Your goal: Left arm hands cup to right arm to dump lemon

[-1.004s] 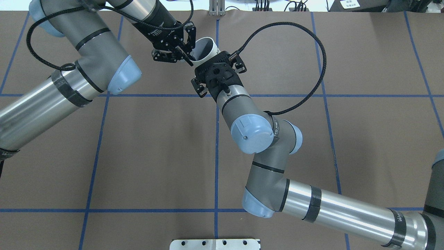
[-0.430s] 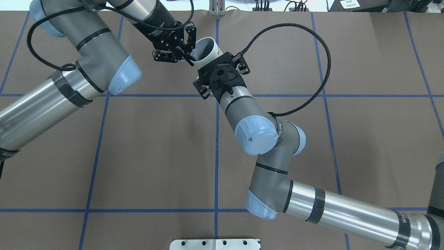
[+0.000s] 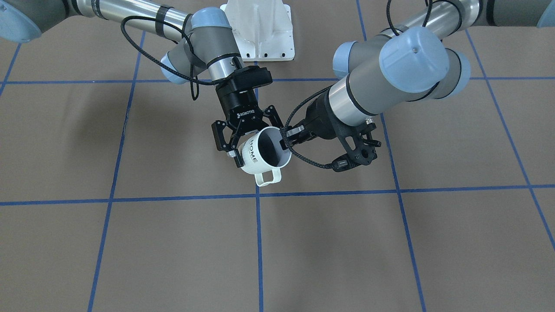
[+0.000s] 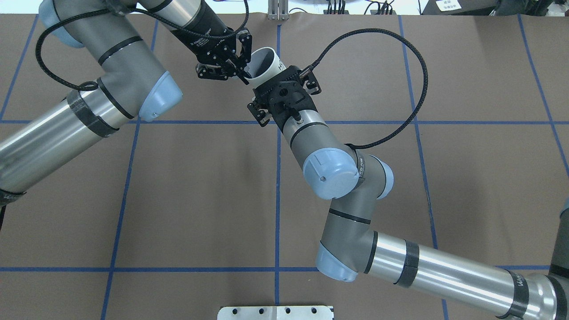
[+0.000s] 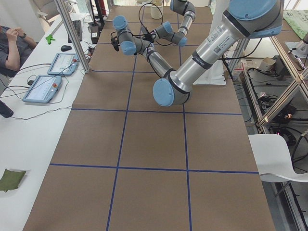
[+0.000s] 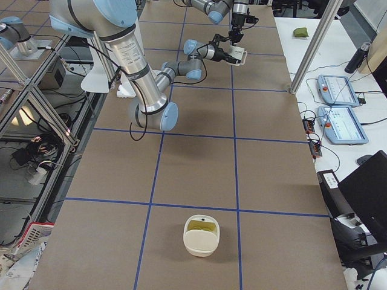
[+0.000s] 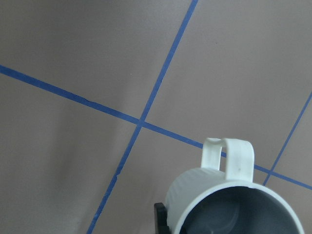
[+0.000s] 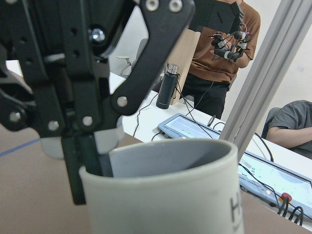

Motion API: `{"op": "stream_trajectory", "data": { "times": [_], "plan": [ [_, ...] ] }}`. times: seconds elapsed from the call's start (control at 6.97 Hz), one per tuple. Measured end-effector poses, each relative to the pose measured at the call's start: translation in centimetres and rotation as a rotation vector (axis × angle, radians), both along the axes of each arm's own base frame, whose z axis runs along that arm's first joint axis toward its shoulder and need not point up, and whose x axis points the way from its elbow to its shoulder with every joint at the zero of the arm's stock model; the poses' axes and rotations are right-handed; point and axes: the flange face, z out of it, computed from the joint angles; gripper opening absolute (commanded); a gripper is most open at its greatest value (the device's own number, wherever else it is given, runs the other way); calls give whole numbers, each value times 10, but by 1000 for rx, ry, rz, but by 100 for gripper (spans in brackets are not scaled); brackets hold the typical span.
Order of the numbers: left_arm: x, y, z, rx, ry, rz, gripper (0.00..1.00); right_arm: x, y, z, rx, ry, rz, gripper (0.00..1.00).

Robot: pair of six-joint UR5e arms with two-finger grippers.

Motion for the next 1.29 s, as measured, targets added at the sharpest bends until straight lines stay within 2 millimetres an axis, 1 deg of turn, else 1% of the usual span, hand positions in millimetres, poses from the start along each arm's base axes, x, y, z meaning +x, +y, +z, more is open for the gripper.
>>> {"op": "stream_trajectory", "data": {
  "times": [0.14, 0.29, 0.43, 0.72, 0.86, 1.0, 1.15, 1.29],
  "plan": [
    [0, 0, 0, -1, -1, 0, 0, 5, 6, 0, 6, -6, -4, 98],
    [1, -1, 2, -4, -3, 0, 0, 10, 17, 3, 10, -11, -11, 98],
    [1, -1, 2, -4, -3, 0, 0, 13, 33, 7, 15, -17, -18, 98],
    [1, -1, 2, -3, -3, 0, 0, 11, 71, 10, 34, -13, -5, 98],
    [1, -2, 2, 0, -3, 1, 0, 12, 88, 7, 47, -15, -1, 98],
    [0, -2, 4, 5, -5, 2, 0, 20, 100, 1, 58, -33, -5, 98],
    [-1, -3, 6, 9, -7, 2, 0, 31, 103, -6, 65, -55, -4, 98],
    [-4, -5, 8, 19, -10, 0, 0, 42, 96, -9, 64, -71, 8, 97]
  ]
}}
